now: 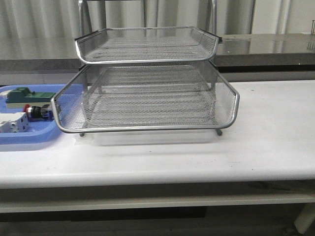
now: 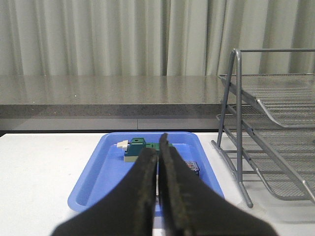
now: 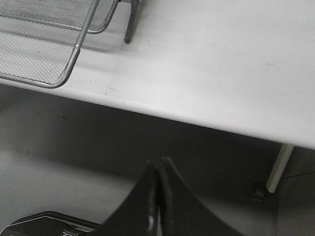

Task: Place button on rack with both arms
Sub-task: 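Release the tier and withdraw the right gripper out of view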

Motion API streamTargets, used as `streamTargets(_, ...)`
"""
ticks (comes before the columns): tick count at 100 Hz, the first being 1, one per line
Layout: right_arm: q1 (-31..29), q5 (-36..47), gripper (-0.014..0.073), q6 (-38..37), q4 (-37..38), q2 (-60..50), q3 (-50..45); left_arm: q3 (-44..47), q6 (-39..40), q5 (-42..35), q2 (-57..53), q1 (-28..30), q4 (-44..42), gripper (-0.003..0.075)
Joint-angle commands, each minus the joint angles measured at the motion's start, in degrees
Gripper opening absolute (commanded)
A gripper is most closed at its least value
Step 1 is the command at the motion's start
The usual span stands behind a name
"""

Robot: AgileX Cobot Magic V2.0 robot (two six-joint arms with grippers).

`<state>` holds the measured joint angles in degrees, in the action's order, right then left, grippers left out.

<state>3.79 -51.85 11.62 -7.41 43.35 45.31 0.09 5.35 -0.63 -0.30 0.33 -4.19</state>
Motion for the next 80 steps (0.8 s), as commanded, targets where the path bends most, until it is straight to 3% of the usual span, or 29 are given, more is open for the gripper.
streamTargets(1, 0.1, 2.43, -0.0057, -0.08, 0.02, -0.35, 1.96, 2.67, 0.44, -4.61, -1.9, -0.08, 0.34, 0.0004)
streamTargets(80, 0.1, 2.43, -0.0057, -0.08, 0.02, -0.35, 1.96, 2.67, 0.44, -6.48, -1.9, -0.08, 0.34, 0.0004)
